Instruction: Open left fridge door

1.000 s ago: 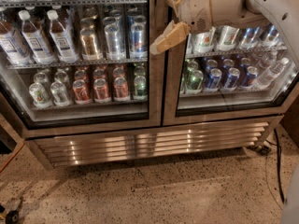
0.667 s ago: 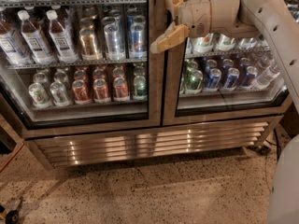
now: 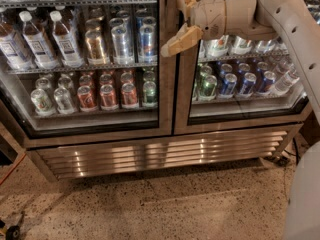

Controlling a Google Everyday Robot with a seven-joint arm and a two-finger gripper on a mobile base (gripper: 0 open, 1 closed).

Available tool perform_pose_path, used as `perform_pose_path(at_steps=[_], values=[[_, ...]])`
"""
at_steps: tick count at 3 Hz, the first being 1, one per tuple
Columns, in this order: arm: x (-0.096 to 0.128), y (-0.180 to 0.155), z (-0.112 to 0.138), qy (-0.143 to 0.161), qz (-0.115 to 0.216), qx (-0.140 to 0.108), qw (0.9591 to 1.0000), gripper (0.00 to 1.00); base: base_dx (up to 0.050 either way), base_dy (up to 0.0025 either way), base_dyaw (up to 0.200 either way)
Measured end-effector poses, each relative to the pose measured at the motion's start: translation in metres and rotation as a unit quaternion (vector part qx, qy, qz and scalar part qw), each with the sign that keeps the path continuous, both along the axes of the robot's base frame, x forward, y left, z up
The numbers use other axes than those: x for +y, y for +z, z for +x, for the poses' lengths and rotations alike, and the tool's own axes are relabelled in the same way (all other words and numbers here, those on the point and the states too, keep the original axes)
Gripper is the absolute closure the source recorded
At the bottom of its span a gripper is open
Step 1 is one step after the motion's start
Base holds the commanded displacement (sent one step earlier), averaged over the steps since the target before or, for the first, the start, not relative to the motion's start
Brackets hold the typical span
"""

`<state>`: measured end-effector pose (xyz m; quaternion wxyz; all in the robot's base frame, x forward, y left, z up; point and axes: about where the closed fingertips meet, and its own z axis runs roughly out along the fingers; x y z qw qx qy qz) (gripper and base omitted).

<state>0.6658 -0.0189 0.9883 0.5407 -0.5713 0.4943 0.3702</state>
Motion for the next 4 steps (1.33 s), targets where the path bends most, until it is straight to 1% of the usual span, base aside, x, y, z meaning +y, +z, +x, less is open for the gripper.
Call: perform_pose_path(at_steps=[2,3,4], values=[[-0.0017,0.0000,-0.0019,0.005,0.000,0.000,1.0000,0.00,0.000,0.00000,0.000],[-0.0017,0.0000,-0.0019,0.005,0.000,0.000,1.0000,0.19,0.000,0.00000,0.000],[-0.0016,0.0000,-0.0020,0.005,0.000,0.000,1.0000,0.42,0.000,0.00000,0.000]])
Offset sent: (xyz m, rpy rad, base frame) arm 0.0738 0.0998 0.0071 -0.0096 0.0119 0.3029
